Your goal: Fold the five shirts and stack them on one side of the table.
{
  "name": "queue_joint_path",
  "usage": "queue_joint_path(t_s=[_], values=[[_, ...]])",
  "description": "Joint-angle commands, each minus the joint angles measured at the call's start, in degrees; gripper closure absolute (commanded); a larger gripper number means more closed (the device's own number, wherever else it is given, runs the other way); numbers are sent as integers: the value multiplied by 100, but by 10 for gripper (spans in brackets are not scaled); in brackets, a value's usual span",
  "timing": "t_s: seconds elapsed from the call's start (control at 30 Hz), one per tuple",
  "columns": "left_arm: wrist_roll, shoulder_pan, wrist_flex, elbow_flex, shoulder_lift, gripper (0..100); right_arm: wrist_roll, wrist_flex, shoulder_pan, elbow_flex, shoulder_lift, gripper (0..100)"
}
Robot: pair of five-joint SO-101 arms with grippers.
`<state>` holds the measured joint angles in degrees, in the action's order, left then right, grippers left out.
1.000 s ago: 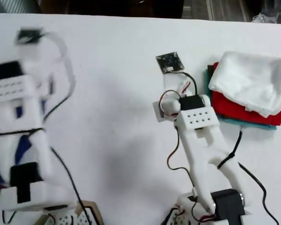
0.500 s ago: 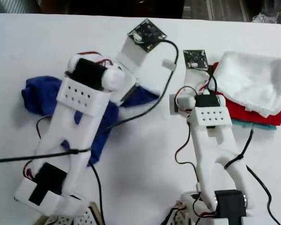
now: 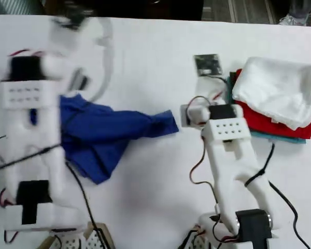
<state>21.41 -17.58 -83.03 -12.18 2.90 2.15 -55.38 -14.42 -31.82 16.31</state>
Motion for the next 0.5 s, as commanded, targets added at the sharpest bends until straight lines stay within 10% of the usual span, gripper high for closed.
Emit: queue_joint_path(t_s=[0.0,0.47], values=[[9,-844,1125,1095,44,775,325,84,-549,167,13,810],[-35,-1670,2576,2747,44,775,765,75,-1455,1881,-2835,794]])
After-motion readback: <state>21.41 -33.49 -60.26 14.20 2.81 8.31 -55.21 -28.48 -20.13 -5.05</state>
